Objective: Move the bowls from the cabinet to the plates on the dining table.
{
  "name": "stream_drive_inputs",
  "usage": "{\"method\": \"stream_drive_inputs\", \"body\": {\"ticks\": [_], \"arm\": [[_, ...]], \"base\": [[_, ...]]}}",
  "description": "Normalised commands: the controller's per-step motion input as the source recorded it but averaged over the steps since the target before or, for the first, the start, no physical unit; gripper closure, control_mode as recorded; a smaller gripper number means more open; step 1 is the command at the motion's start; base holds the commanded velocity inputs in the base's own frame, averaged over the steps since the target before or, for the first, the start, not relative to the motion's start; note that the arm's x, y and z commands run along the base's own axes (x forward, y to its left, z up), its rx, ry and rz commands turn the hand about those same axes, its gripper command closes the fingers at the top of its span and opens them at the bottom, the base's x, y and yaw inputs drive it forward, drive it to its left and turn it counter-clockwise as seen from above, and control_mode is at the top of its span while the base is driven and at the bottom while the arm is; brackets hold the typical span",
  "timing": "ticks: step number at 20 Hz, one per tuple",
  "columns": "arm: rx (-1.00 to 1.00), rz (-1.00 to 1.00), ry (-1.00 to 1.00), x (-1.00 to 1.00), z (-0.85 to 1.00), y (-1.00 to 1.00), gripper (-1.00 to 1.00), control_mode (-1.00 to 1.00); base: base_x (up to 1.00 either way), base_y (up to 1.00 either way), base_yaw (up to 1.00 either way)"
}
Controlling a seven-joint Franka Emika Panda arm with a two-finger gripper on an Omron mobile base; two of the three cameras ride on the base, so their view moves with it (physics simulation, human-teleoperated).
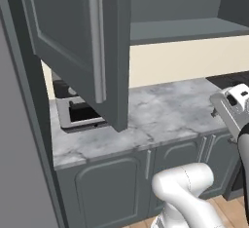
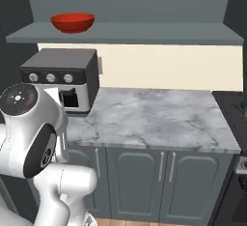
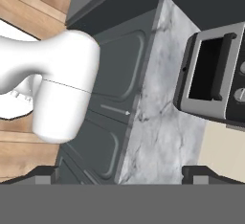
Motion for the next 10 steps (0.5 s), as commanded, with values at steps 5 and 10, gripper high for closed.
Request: {"method": "stream_drive_inputs", "body": {"ticks": [5,10], "arm": [[0.00,0.00,0.00,0.00,0.00,0.00,-1.00,1.00],[0.00,0.00,0.00,0.00,0.00,0.00,-1.00,1.00]], "base": [[0.34,0.11,0.00],[0.34,0.12,0.02]]}}
